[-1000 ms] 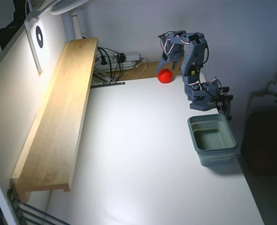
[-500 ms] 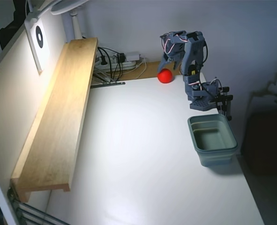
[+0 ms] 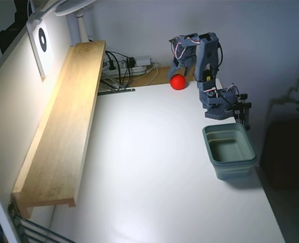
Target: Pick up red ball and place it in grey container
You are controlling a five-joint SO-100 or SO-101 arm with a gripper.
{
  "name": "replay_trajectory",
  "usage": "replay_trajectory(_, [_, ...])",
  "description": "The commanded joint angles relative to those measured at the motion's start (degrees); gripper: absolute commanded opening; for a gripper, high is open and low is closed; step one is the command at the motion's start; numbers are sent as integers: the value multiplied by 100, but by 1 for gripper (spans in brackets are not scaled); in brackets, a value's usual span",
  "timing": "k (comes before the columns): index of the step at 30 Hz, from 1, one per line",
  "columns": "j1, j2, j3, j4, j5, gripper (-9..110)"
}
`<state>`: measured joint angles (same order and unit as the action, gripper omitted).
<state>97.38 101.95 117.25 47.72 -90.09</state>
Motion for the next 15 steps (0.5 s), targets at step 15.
replay_trajectory(15, [25, 202, -145, 45, 9, 38])
